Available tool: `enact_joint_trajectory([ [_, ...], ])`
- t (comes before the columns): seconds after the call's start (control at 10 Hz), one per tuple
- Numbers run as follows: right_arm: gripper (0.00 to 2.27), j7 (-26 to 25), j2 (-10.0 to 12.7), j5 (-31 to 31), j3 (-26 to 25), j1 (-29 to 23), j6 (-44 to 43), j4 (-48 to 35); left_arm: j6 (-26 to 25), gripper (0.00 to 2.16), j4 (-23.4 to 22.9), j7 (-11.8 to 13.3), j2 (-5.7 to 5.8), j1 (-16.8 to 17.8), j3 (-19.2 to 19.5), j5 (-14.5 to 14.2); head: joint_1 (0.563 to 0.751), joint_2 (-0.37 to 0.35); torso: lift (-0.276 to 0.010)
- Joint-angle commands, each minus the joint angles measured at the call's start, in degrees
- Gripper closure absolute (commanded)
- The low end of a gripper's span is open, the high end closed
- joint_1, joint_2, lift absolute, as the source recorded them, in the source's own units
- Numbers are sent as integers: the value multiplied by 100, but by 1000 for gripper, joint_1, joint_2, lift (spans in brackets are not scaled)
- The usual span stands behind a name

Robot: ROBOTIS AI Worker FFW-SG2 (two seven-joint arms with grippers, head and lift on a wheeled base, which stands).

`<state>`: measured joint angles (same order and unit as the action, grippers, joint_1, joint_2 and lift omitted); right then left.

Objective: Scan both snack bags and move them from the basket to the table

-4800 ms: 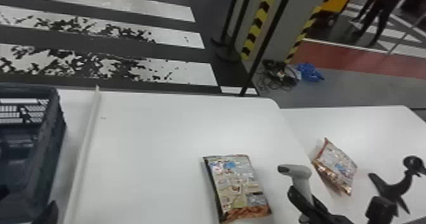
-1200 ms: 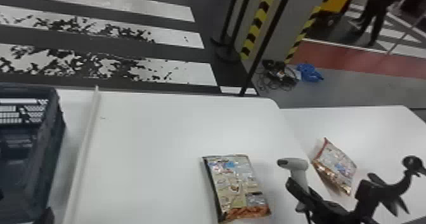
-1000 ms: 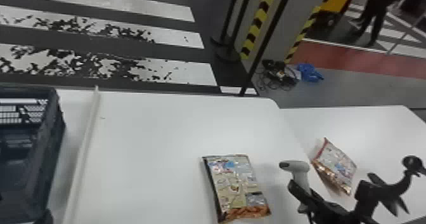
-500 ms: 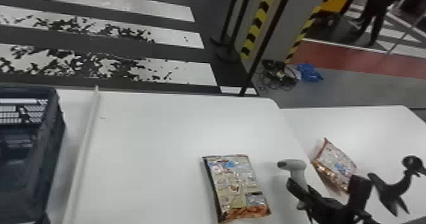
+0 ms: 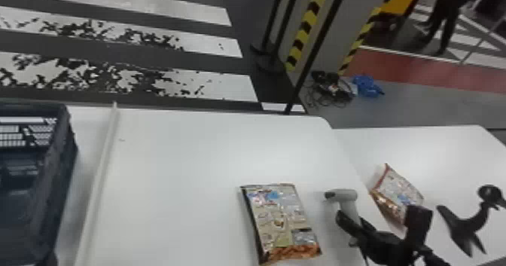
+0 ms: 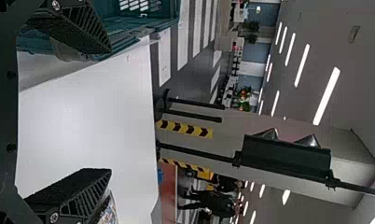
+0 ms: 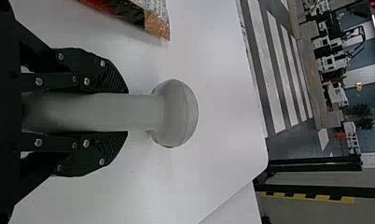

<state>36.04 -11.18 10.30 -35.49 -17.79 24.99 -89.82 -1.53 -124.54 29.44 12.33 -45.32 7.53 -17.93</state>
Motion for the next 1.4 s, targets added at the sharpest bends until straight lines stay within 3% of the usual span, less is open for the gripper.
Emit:
enact_joint_trajectory([
  [0.0, 1902, 9, -68, -1, 7, 30, -218, 185, -1, 87, 44, 0, -11, 32, -6, 9, 695, -350, -98],
  [0.1, 1804, 52, -95, -1, 24, 30, -323, 281, -1, 87, 70, 0, -11, 49, -14, 9, 695, -350, -98],
  [0.2, 1477, 52, -95, -10, 59, 30, -464, 308, -1, 87, 79, 0, -11, 67, -23, 27, 695, -350, -98],
  [0.3, 1457, 52, -95, -19, 59, 21, -482, 308, -1, 87, 79, 0, -11, 76, -32, 27, 695, -350, -98],
  [0.4, 1069, 52, -95, -45, 68, 12, -622, 343, -1, 87, 79, 0, -11, 76, -32, 27, 695, -350, -98],
  [0.7, 994, 44, -218, -124, 121, 118, -939, 826, 17, 87, 70, 36, -11, 58, -32, 27, 695, -350, -98],
  [0.8, 380, 44, -218, -177, 130, 153, -1009, 940, 17, 87, 61, 44, -2, 49, -23, 27, 695, -350, -98],
  [0.9, 63, 44, -218, -177, 130, 153, -1150, 976, 17, 87, 53, 53, -2, 49, -23, 27, 695, -350, -98],
  [1.1, 19, 35, -200, -54, 68, 39, -1150, 826, 17, 87, 26, 53, -20, 40, -41, 44, 695, -350, -98],
  [1.3, 39, -27, -60, 333, -73, -427, -763, -79, 17, 87, 35, 36, -20, 49, -76, 71, 695, -350, -98],
])
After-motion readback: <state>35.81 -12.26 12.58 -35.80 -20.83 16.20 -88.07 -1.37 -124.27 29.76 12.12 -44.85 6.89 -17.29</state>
